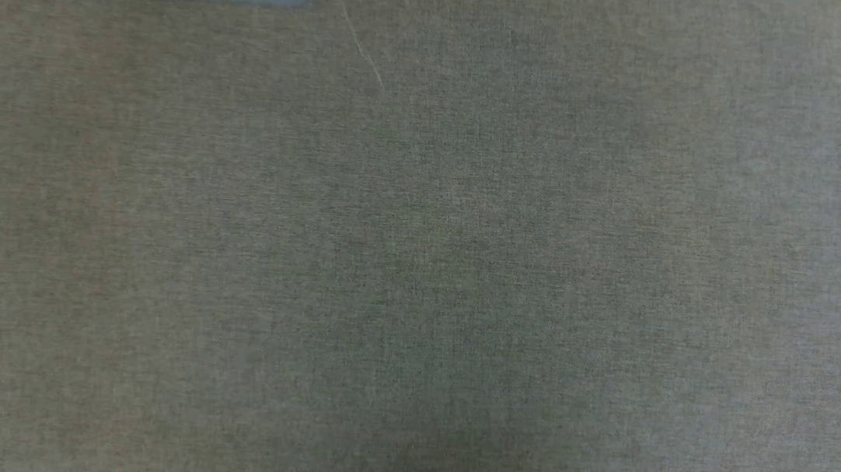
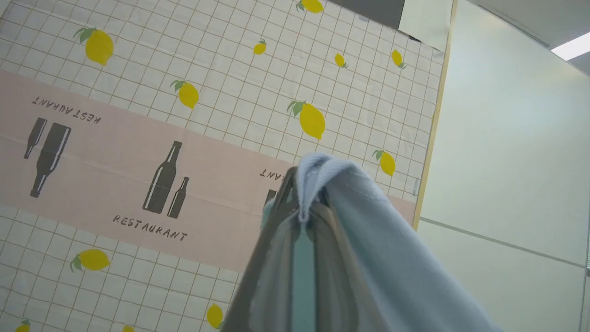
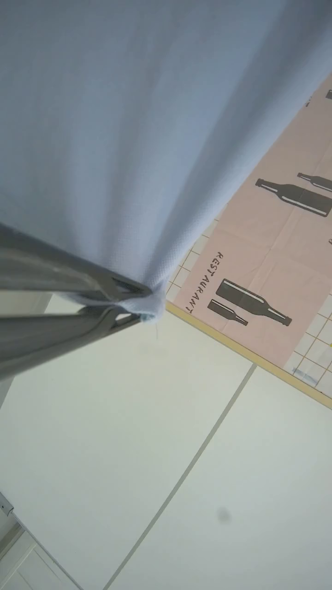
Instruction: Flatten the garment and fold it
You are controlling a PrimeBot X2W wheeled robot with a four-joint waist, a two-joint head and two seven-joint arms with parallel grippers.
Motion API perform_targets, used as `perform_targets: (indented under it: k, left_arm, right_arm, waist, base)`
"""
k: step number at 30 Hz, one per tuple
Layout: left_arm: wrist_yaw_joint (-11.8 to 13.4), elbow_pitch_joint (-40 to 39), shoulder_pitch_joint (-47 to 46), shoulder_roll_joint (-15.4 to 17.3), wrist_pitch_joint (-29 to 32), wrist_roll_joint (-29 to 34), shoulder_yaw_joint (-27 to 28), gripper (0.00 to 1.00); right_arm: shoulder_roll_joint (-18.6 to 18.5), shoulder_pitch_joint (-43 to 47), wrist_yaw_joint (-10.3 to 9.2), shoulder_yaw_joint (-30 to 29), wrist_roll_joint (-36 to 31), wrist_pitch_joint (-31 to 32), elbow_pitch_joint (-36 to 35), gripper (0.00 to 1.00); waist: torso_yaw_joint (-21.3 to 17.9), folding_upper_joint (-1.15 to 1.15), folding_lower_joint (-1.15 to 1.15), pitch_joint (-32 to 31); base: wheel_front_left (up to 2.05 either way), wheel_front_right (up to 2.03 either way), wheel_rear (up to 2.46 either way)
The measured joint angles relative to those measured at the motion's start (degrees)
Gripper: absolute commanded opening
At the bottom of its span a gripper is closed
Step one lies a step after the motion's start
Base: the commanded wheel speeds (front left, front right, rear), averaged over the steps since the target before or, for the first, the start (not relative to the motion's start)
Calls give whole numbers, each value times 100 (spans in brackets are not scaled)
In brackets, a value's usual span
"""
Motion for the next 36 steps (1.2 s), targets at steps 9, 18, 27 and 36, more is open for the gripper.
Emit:
perform_targets:
  k: [9, 18, 27, 36]
  left_arm:
    - [-486, 617, 357, 169, -591, -37, 85, 0]
    - [-806, 1245, 3206, 470, -405, -45, -146, 0]
    - [-778, 512, 6543, 481, 982, -556, -497, 0]
    - [-436, -695, 8928, 409, 1952, -1177, -728, 0]
  right_arm:
    - [211, 23, 0, 236, 15, -490, 725, 0]
    - [524, 2097, 0, 584, 825, -867, 1170, 0]
    - [446, 4437, 0, 575, 1516, -764, 682, 0]
    - [666, 6442, 0, -253, 1751, -635, -97, 0]
  waist:
    - [25, 0, -1, -38]
    - [192, 0, -1, -491]
    - [341, 0, -2, -1237]
    - [457, 0, -3, -1898]
  base:
    - [0, 0, 0]
    - [0, 0, 0]
    - [0, 0, 0]
    - [0, 0, 0]
